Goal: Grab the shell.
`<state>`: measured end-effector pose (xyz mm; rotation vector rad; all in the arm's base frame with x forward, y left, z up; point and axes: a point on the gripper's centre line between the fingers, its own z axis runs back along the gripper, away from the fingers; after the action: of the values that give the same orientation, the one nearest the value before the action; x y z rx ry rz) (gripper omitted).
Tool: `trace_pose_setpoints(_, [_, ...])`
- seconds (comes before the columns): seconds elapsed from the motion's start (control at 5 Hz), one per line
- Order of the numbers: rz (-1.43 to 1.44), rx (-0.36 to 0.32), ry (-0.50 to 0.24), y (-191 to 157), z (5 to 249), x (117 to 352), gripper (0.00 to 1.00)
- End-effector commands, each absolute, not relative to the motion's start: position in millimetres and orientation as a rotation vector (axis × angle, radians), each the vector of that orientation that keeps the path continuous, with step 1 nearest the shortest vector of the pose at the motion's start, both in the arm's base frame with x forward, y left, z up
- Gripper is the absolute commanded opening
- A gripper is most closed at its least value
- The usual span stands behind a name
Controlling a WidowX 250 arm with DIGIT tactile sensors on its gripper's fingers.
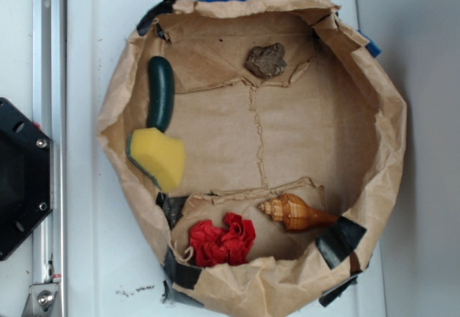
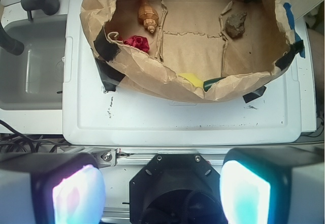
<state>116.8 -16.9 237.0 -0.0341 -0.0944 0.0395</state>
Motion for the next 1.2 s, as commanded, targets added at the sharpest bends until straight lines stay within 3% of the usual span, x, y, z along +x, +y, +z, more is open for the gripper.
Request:
trace_pose_setpoints(0.0, [0.039, -0.034, -0.094, -16.9, 237.0, 116.8, 1.0])
trace_pose_setpoints(0.4, [0.083, -0.05, -0.154, -20.7, 228.9, 177.4, 1.0])
trace_pose_setpoints(1.0, [-0.125, -0.093, -0.178, -0.2, 192.3, 257.8, 1.0])
